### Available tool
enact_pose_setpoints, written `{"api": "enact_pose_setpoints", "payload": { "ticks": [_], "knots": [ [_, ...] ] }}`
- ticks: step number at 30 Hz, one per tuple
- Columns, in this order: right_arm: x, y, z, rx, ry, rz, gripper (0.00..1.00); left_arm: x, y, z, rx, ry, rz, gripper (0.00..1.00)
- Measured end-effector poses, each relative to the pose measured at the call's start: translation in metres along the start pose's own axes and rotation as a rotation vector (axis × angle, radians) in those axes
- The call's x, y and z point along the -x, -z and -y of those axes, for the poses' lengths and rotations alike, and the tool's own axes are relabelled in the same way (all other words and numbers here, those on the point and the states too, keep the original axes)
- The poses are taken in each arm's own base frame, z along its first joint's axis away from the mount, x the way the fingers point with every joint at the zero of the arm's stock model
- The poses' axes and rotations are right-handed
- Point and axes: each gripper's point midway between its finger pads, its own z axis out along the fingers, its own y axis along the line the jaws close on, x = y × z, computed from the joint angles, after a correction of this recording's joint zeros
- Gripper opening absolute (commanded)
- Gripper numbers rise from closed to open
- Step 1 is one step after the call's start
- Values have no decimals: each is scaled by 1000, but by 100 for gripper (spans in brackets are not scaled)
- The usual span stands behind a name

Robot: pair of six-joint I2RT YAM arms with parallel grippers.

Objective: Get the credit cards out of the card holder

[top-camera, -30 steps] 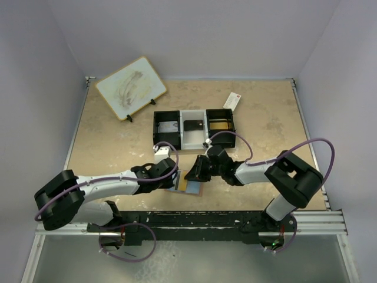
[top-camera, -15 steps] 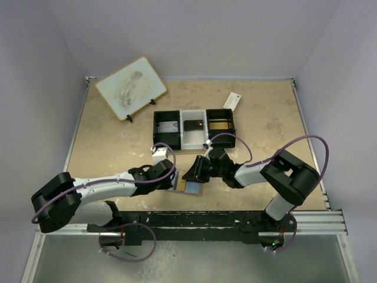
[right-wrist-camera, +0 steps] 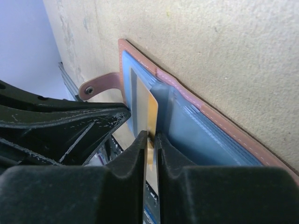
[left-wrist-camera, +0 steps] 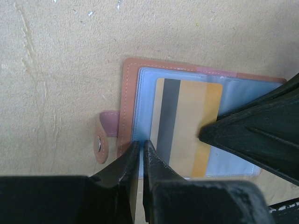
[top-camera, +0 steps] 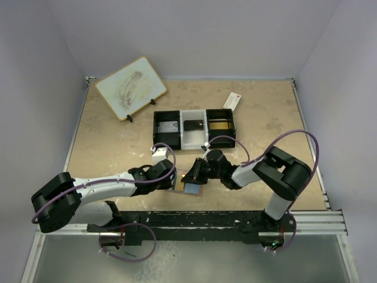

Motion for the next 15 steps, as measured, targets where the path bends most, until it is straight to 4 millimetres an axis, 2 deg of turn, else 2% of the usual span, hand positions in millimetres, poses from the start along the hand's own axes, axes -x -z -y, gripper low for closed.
{"api": "enact_pose_setpoints", "payload": {
  "ticks": [7,15],
  "knots": [
    [-2,2,4,-28,-13,-5,7,0,1,-2,7,-2,-1,4],
    [1,23,-8,-28,20,10,9,-1,3,-4,13,-5,-4,3]
  ]
}}
